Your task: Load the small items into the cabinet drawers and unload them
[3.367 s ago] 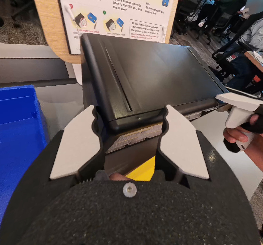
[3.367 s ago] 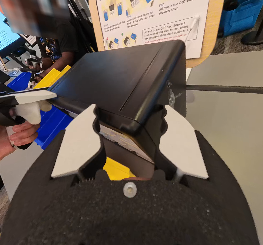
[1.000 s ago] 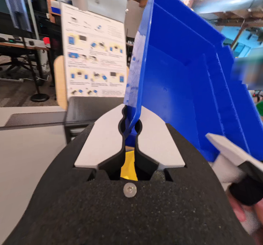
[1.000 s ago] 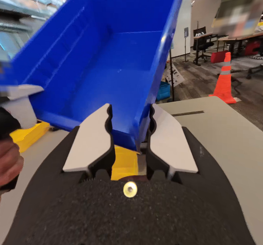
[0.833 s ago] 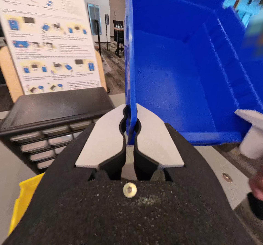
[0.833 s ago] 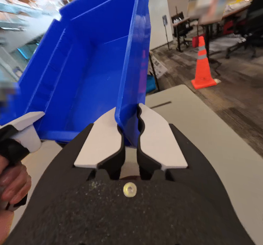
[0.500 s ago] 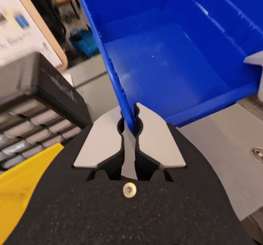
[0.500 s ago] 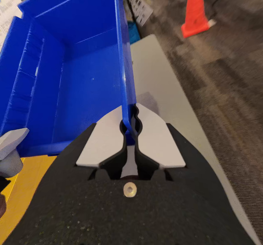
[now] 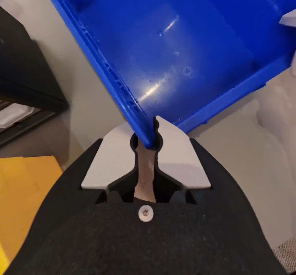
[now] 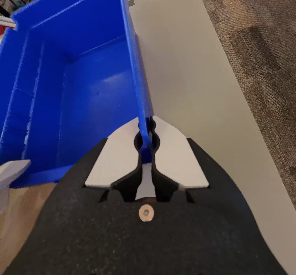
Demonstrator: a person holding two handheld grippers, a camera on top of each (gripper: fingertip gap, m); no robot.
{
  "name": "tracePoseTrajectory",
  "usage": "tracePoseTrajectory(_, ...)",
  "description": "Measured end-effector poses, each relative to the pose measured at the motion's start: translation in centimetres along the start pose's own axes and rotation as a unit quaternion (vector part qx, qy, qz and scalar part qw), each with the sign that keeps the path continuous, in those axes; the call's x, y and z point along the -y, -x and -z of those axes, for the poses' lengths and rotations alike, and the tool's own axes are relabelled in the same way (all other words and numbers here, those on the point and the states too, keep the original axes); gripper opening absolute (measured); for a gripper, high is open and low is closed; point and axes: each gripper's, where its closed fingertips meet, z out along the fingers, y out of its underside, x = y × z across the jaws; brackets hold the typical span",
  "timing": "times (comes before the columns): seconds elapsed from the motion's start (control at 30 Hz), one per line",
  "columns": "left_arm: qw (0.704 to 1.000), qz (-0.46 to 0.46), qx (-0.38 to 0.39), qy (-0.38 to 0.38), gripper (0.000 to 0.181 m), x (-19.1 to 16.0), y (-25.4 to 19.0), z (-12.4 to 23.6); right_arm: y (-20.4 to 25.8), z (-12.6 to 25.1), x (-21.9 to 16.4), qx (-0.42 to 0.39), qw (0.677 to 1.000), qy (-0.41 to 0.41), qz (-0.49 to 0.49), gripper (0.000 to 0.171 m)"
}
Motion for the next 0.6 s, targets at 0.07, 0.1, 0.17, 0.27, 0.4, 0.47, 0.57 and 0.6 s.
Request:
tracePoseTrajectory(0.07, 0.998, 0.015, -0.053, -0.001, 0.025, -0.2, -1.1, 0.4, -0.1, 0.4, 0.3, 0.003, 1.000, -0.013, -0.016, 0.008)
tracePoseTrajectory(0.1, 0.996, 0.022, -0.082, 0.000, 0.031, -0.4, -1.7, 1.2, -0.2, 1.1, 0.9, 0.002, 0.999, -0.033, -0.017, 0.011)
tracePoseTrajectory(0.17, 0.992, 0.020, -0.126, -0.024, 0.041, -0.2, -2.7, 4.0, -0.7, 3.8, 3.2, -0.014, 0.995, -0.095, -0.003, 0.025)
tracePoseTrajectory(0.27, 0.981, -0.007, -0.177, -0.079, 0.057, 0.2, -3.3, 10.4, -0.2, 10.5, 7.7, -0.047, 0.981, -0.181, 0.047, 0.025)
tracePoseTrajectory(0.4, 0.955, -0.023, -0.254, -0.150, 0.059, -3.0, -1.5, 19.8, 9.8, 23.6, 12.6, 0.058, 0.934, -0.324, 0.143, 0.023)
tracePoseTrajectory(0.47, 0.952, -0.029, -0.256, -0.168, 0.059, -6.1, 1.3, 22.6, 16.2, 29.5, 12.4, 0.140, 0.905, -0.364, 0.166, 0.018)
tracePoseTrajectory(0.57, 0.970, -0.025, -0.128, -0.206, 0.062, -11.1, 9.0, 23.6, 22.7, 32.5, 9.9, 0.192, 0.904, -0.332, 0.187, 0.011)
tracePoseTrajectory(0.6, 0.972, -0.009, -0.080, -0.221, 0.062, -12.7, 11.8, 23.9, 24.2, 32.1, 9.0, 0.184, 0.911, -0.311, 0.197, 0.015)
